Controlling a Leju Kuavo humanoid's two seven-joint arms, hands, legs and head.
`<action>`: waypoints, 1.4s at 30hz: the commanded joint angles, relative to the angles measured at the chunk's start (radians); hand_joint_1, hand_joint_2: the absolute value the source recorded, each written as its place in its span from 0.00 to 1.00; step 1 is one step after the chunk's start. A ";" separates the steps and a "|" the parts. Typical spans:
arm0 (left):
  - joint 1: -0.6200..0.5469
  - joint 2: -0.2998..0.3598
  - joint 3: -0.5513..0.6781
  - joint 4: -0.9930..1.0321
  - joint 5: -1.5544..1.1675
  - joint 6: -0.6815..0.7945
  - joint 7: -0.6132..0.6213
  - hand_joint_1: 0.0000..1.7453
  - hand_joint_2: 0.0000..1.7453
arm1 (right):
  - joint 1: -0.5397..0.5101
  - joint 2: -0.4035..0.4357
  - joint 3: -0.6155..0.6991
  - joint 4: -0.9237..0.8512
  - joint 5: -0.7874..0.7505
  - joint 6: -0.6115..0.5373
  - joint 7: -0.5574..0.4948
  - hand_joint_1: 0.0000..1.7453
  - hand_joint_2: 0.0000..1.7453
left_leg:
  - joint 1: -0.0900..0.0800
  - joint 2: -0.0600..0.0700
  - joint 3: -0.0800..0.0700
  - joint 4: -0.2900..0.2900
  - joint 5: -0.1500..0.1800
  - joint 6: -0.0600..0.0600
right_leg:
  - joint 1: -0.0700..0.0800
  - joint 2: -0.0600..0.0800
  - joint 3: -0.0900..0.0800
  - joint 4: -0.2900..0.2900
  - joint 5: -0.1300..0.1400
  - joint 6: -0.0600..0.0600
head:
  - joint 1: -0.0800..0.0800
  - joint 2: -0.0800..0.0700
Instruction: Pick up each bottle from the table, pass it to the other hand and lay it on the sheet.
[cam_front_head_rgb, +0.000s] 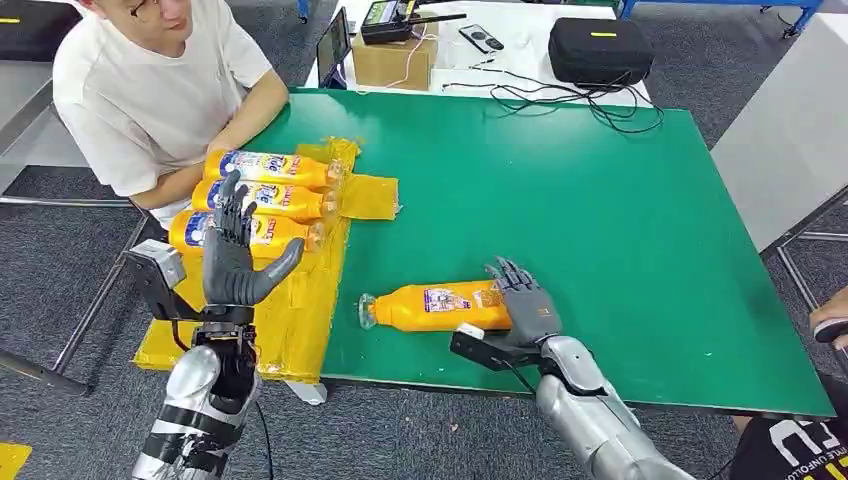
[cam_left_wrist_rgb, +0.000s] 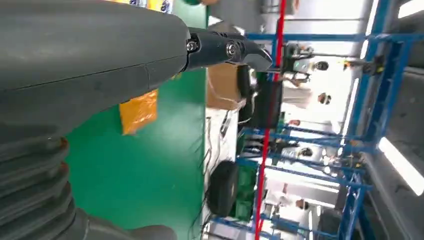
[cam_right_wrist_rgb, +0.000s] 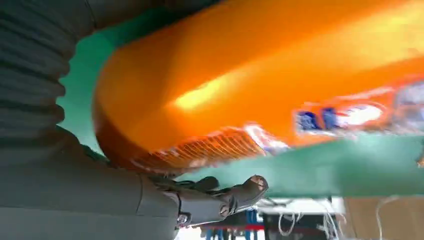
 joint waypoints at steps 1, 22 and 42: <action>-0.042 0.001 -0.015 0.074 0.007 -0.007 0.007 0.00 1.00 | -0.059 -0.028 0.057 0.168 -0.013 0.149 -0.002 1.00 1.00 | 0.001 -0.002 0.004 -0.001 0.000 -0.001 | 0.001 -0.003 0.005 -0.001 -0.001 -0.002 | 0.000 0.000; 0.059 -0.022 0.058 0.059 0.180 -0.027 -0.022 0.00 1.00 | 0.060 0.035 -0.266 0.039 -0.506 0.239 -0.337 1.00 1.00 | 0.001 -0.001 0.015 -0.002 -0.002 -0.002 | 0.001 0.001 0.014 -0.003 0.000 -0.002 | 0.000 0.000; 0.301 -0.059 -0.194 0.027 0.055 -0.179 -0.038 0.00 1.00 | 0.238 0.140 -0.421 -0.443 -0.862 0.075 -0.441 1.00 1.00 | 0.000 -0.002 0.000 0.000 -0.004 -0.002 | 0.000 0.002 0.001 0.000 -0.003 -0.002 | 0.000 0.000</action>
